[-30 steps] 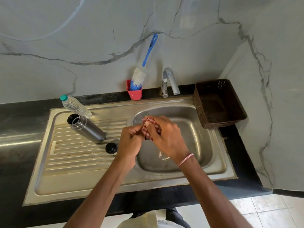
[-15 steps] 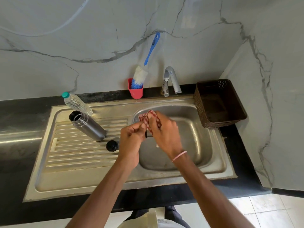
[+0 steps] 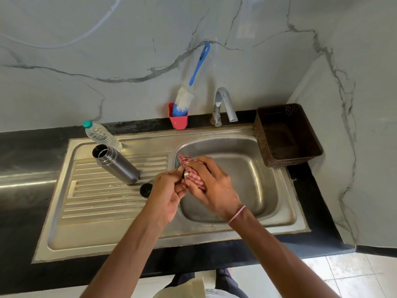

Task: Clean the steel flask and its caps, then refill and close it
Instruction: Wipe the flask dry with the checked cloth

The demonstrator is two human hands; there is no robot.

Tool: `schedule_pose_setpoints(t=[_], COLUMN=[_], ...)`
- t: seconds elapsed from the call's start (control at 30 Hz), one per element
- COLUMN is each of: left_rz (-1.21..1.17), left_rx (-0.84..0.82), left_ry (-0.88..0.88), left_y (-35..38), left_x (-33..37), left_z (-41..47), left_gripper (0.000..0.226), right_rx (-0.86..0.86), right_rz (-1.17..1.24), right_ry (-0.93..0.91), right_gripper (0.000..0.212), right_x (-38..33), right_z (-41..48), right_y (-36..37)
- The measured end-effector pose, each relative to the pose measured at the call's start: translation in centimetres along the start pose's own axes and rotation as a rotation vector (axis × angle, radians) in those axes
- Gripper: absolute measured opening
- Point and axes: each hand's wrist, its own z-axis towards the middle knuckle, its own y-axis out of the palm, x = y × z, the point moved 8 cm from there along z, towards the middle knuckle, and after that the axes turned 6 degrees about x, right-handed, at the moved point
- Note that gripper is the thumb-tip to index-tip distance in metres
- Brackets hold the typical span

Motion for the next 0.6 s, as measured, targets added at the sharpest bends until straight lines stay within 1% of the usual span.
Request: schedule_pose_setpoints(t=[0.07, 0.13, 0.17, 0.23, 0.3, 0.37, 0.4, 0.43, 0.5, 0.57, 0.6], left_rz=[0.136, 0.230, 0.253, 0.265, 0.225, 0.118, 0.052, -0.013, -0.129, -0.225, -0.244], left_rx=[0.007, -0.005, -0.008, -0.019, -0.029, -0.042, -0.038, -0.032, -0.031, -0.038, -0.030], left_ry=[0.108, 0.210, 0.248, 0.305, 0.328, 0.287, 0.258, 0.228, 0.163, 0.096, 0.078], left_y=[-0.2, 0.0, 0.1, 0.1, 0.2, 0.3, 0.3, 0.3, 0.4, 0.7, 0.5], left_x=[0.6, 1.0, 1.0, 1.1, 1.2, 1.1, 1.1, 1.0, 0.8, 0.3, 0.0], left_z=[0.0, -0.3, -0.4, -0.5, -0.4, -0.2, 0.0, 0.2, 0.5, 0.6, 0.8], left_gripper=[0.036, 0.039, 0.037, 0.032, 0.031, 0.029, 0.028, 0.027, 0.025, 0.022, 0.022], right_rx=[-0.030, -0.113, -0.179, -0.279, -0.312, -0.299, -0.267, -0.221, -0.103, 0.004, 0.039], right_rz=[0.063, 0.107, 0.156, 0.291, 0.513, 0.769, 0.856, 0.883, 0.875, 0.921, 0.973], right_ry=[0.212, 0.415, 0.518, 0.705, 0.931, 1.150, 1.209, 1.249, 1.303, 1.275, 1.225], right_gripper=[0.033, 0.027, 0.030, 0.043, 0.052, 0.055, 0.057, 0.058, 0.063, 0.063, 0.056], right_x=[0.1, 0.7, 1.3, 2.3, 3.3, 3.4, 3.3, 3.3, 3.2, 2.9, 2.5], right_z=[1.2, 2.3, 2.7, 3.1, 2.7, 1.6, 1.3, 0.9, -0.1, -1.2, -1.5], right_y=[-0.2, -0.1, 0.2, 0.5, 0.9, 1.6, 1.9, 2.0, 2.3, 2.8, 3.1])
